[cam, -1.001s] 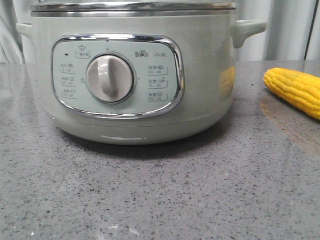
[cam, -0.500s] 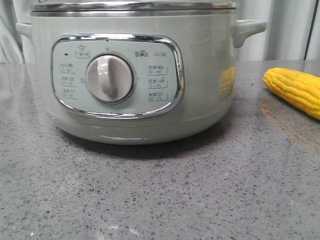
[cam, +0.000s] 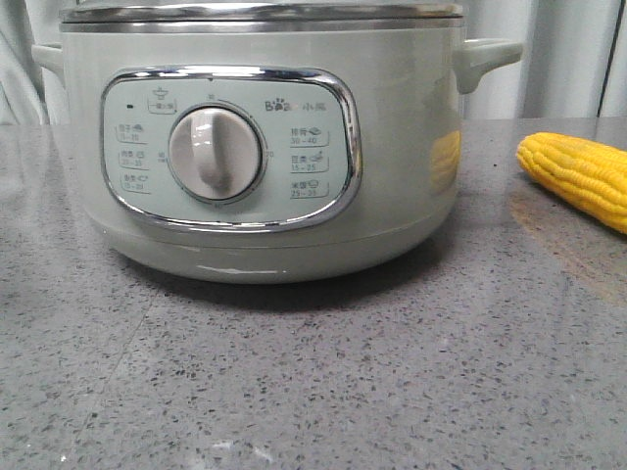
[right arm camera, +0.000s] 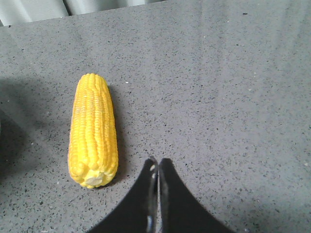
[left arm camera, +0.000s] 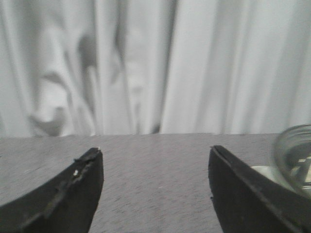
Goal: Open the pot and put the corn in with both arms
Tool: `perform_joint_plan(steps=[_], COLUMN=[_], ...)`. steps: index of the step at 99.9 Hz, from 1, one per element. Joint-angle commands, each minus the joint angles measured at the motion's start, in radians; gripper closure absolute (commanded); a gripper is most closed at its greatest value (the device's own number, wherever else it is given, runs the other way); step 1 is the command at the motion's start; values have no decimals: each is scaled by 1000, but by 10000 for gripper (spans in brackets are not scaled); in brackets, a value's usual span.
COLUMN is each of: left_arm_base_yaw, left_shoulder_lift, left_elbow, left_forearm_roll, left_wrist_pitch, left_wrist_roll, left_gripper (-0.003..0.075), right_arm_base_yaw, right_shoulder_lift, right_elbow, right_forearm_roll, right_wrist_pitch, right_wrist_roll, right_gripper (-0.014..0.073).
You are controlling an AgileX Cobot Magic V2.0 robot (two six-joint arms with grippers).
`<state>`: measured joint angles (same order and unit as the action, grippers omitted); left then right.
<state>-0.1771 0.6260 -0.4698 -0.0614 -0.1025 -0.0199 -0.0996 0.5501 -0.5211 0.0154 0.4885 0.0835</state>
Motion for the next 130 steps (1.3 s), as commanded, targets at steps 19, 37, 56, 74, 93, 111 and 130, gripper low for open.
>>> perform_joint_plan(steps=[19, 37, 56, 74, 93, 111, 130], left_arm_base_yaw=[-265, -398, -481, -517, -526, -533, -560], left_shoulder_lift=[98, 201, 349, 483, 586, 661, 723], left_elbow=[-40, -79, -154, -245, -328, -402, -452], left_forearm_roll=[4, 4, 61, 61, 55, 55, 55], left_wrist_pitch=[-211, -270, -324, -339, -354, -352, -340], left_wrist_roll=[-3, -3, -3, -3, -3, -15, -15], left_gripper=[278, 278, 277, 233, 144, 144, 145], right_arm_base_yaw=[-5, -5, -5, -5, -5, -5, -5], right_shoulder_lift=[13, 13, 13, 13, 13, 13, 13], right_elbow=[-29, -29, -29, -29, -29, -29, -29], right_forearm_roll=[1, 1, 1, 1, 1, 1, 1], right_wrist_pitch=[-74, -74, -65, -58, -50, -50, -50], right_wrist_roll=[-7, -7, -7, -7, -7, -7, -7], right_gripper=[657, 657, 657, 657, 657, 657, 657])
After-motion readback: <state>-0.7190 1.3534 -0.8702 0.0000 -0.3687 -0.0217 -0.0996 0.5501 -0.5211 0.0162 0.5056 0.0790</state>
